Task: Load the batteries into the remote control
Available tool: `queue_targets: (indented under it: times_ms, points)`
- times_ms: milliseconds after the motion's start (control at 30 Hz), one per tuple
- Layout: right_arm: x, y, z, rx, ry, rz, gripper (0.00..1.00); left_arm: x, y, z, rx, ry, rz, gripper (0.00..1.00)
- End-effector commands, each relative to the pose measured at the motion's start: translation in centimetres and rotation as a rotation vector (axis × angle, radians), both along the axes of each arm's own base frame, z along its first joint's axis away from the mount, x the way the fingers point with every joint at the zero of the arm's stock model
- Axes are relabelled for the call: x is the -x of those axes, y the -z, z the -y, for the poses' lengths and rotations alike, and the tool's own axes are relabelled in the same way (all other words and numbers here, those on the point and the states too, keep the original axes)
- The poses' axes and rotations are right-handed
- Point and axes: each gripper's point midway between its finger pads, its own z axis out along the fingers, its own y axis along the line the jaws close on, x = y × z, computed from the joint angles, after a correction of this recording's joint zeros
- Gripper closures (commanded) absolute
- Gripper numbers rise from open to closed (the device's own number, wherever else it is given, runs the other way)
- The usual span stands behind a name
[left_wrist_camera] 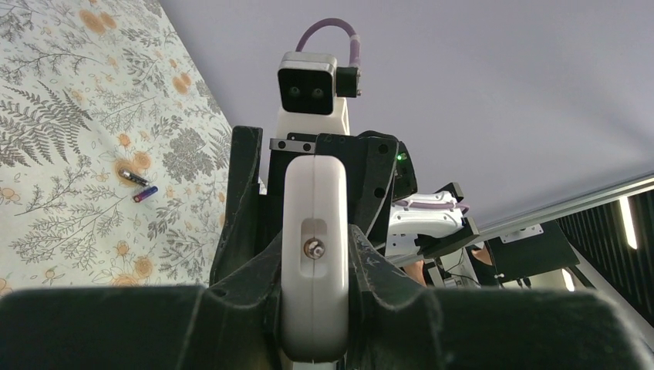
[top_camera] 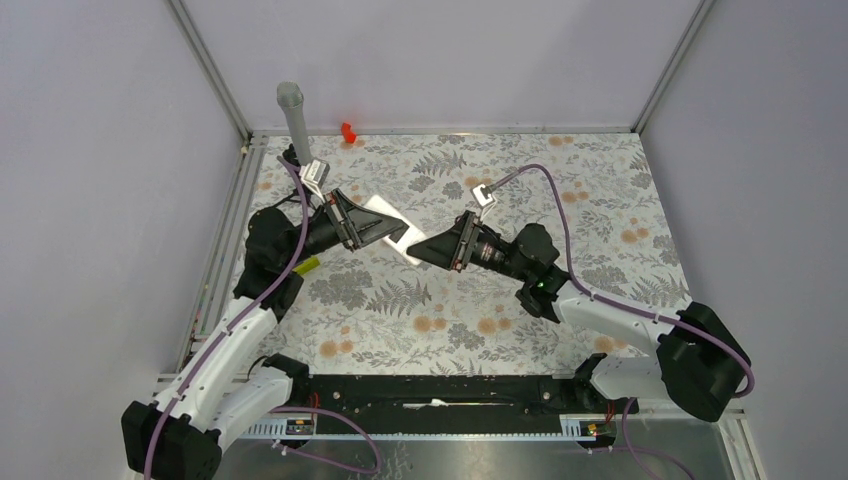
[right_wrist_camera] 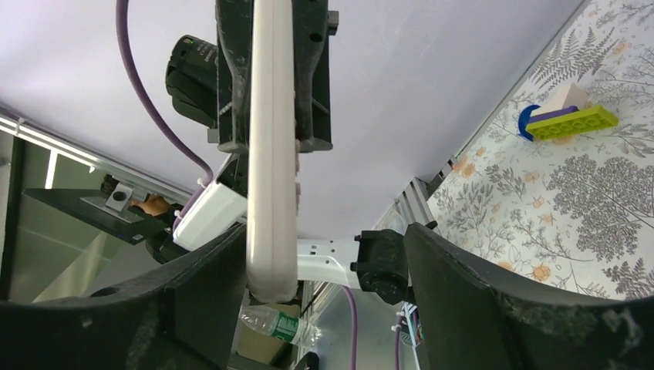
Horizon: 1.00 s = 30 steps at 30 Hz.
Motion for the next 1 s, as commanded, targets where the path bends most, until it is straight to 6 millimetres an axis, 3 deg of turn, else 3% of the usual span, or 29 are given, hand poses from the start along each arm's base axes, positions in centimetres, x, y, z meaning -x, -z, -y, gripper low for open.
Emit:
queue_targets:
  times_ms: [0,200,400,533,733,967]
  points:
    - [-0.3,-4.3,0.0,-0.097,0.002,0.076,0.20,0.1,-3.1,-0.1,0.036,-0.006,0.107,1.00]
    - [-0.6,-3.2,-0.4,-0.078,-0.007,0.004,0.25,0.1,-3.2,-0.1,0.045,0.000,0.110,1.00]
    - [-0.9,0.2,-0.3,-0.020,0.006,-0.090,0.48,0.4,-4.2,-0.3,0.073,-0.006,0.111,1.00]
    - [-0.2,1.8,0.1,-0.009,-0.001,-0.085,0.56,0.0,-4.8,-0.2,0.091,-0.007,0.078,1.00]
    - [1.3,2.2,0.5,0.008,-0.050,0.029,0.59,-0.3,-4.8,0.0,0.094,0.016,-0.002,1.00]
    - [2.5,0.9,0.0,0.030,-0.145,0.100,0.65,-0.4,-3.7,0.6,0.056,0.090,-0.098,1.00]
